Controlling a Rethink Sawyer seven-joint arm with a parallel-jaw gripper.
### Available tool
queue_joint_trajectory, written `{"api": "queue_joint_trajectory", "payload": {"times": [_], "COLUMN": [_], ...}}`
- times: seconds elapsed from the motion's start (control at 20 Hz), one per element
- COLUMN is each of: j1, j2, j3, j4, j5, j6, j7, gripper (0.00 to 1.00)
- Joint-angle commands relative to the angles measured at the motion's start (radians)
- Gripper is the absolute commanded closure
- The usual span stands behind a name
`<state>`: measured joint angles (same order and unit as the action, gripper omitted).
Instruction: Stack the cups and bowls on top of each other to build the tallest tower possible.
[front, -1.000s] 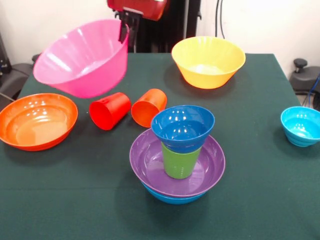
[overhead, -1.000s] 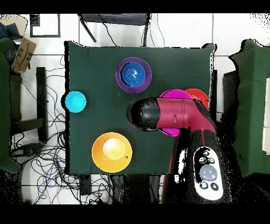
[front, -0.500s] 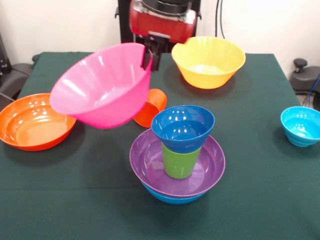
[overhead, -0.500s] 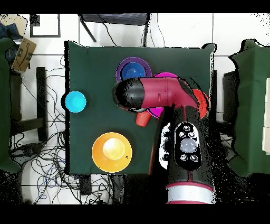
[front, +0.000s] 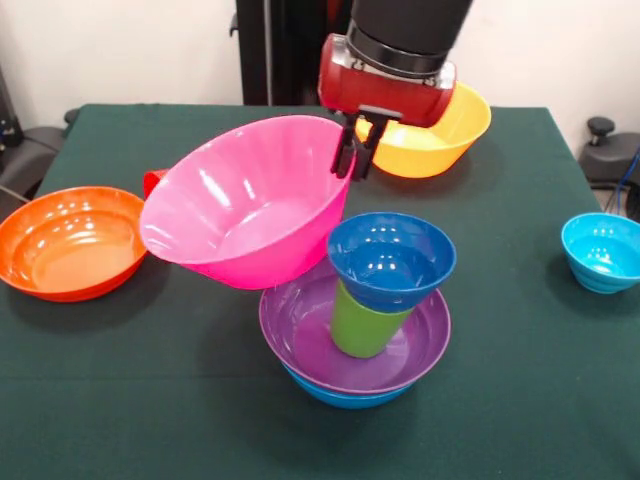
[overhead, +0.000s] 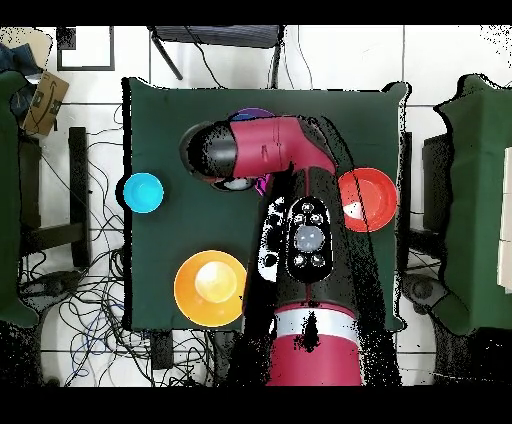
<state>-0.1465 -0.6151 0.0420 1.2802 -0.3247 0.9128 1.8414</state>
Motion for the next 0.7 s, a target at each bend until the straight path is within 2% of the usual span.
{"api": "queue_joint_trajectory", "payload": {"times": [0.05, 0.3, 0.7], "j1": [0.03, 0.027, 0.034], "j2": [0.034, 0.024, 0.029], "j3": [-0.021, -0.03, -0.068], "j4": [-0.158, -0.134, -0.148], "j5": [-0.014, -0.002, -0.046], "j6": [0.216, 0.176, 0.144], "j7": [0.089, 0.095, 0.052], "gripper": [1.0, 1.0, 1.0]}}
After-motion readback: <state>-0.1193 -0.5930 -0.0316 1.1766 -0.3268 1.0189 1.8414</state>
